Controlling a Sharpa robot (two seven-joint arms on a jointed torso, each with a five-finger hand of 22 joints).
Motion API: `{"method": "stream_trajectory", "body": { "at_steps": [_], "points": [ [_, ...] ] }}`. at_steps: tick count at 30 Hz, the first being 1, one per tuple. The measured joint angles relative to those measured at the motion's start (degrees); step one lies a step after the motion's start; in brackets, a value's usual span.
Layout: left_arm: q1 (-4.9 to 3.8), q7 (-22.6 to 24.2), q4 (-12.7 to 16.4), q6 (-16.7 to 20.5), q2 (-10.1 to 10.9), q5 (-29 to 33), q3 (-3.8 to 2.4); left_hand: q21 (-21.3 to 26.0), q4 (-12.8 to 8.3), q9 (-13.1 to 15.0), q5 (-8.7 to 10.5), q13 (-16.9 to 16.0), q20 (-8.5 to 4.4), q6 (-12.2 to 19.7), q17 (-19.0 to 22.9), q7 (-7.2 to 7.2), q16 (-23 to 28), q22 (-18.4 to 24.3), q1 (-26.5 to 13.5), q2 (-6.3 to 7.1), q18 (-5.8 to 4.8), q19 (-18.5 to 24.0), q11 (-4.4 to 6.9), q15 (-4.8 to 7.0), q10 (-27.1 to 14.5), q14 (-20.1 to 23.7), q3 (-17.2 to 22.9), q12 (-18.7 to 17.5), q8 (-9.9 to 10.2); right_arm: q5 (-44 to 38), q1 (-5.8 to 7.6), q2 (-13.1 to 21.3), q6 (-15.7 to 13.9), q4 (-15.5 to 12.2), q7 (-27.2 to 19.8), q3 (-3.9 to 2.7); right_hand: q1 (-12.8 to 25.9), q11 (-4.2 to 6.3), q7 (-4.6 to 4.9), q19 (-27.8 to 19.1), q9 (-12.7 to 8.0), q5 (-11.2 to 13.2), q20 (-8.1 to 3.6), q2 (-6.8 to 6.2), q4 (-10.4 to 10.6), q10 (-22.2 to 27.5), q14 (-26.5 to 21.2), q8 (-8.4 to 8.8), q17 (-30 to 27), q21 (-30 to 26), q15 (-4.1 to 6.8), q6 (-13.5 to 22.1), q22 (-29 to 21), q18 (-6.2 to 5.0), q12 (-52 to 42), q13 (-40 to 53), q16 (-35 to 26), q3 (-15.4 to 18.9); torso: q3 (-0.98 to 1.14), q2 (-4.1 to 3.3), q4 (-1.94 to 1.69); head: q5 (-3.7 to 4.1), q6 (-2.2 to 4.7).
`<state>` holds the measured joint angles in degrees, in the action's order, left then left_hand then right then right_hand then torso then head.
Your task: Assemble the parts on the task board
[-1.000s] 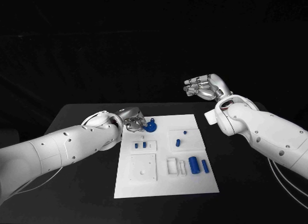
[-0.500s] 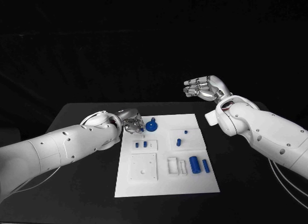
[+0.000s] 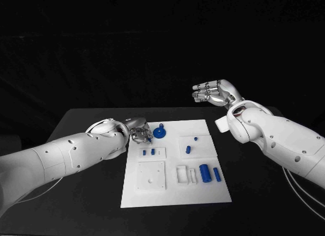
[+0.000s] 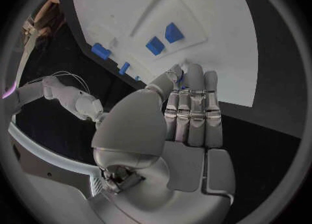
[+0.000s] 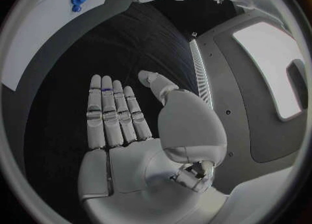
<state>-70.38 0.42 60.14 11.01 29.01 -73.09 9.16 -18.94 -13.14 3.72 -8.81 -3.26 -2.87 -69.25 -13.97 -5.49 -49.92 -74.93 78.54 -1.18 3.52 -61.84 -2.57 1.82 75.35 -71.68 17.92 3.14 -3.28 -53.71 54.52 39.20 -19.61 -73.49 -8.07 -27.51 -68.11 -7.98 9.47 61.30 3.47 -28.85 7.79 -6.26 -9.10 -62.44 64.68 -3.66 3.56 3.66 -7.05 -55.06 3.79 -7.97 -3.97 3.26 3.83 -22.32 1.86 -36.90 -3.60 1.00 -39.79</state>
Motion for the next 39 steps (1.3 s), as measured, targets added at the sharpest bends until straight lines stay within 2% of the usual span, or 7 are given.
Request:
{"method": "stream_trajectory", "body": {
  "at_steps": [8, 30, 39],
  "points": [
    [0.32, 0.0, -0.5, -0.4, -0.5, -0.1, 0.17, 0.0, 0.0, 0.0, 0.00, -0.1, 0.00, -0.1, 0.0, -0.06, 0.0, 0.0, 0.0, 0.00, 0.00, 0.0, -0.01, 0.00, 0.0, 0.0, 0.0, 0.0, 0.0, 0.1, 0.00, 0.0, 0.1, -0.1, -0.1, 0.00, 0.0, 0.00, 0.00, 0.0, 0.0, 0.0, 0.00, 0.00, 0.0, 0.0, 0.0, 0.00, 0.0, 0.0, 0.00, 0.0, 0.0, 0.00, 0.0, 0.0, 0.0, 0.0, 0.00, 0.01, 0.01, 0.01, -0.01],
    [0.54, -0.2, -1.6, -1.0, -1.3, -0.4, 0.47, 0.0, 0.0, 0.0, 0.01, 0.0, 0.00, -0.1, 0.0, -0.12, 0.0, 0.0, 0.0, 0.13, 0.00, 0.0, -0.02, -0.01, 0.0, 0.0, 0.0, -0.1, -0.2, 0.2, 0.00, -0.1, 0.3, -0.1, -0.2, 0.00, 0.0, 0.00, -0.01, 0.0, 0.0, 0.0, 0.00, 0.00, 0.0, 0.0, 0.0, 0.00, 0.0, 0.0, 0.01, 0.0, 0.0, 0.02, 0.0, 0.0, 0.0, 0.0, 0.00, 0.02, -0.02, 0.04, -0.04],
    [0.41, -0.2, -2.1, -0.8, -1.8, -0.5, 1.12, -0.2, 0.0, 0.0, 0.15, -0.2, 0.00, 0.0, 0.0, -0.13, 0.0, 0.0, 0.3, 0.04, 0.00, 0.0, -0.02, -0.01, 0.0, 0.0, -0.1, 0.0, -0.2, 0.2, 0.00, -0.1, 0.4, -0.3, -0.2, 0.00, 0.0, 0.00, 0.11, 0.0, 0.0, 0.0, 0.00, 0.00, 0.0, 0.0, 0.0, 0.00, 0.0, 0.0, 0.01, 0.1, 0.0, 0.02, 0.0, 0.0, 0.0, 0.0, 0.01, 0.02, -0.01, 0.06, -0.04]
  ]
}}
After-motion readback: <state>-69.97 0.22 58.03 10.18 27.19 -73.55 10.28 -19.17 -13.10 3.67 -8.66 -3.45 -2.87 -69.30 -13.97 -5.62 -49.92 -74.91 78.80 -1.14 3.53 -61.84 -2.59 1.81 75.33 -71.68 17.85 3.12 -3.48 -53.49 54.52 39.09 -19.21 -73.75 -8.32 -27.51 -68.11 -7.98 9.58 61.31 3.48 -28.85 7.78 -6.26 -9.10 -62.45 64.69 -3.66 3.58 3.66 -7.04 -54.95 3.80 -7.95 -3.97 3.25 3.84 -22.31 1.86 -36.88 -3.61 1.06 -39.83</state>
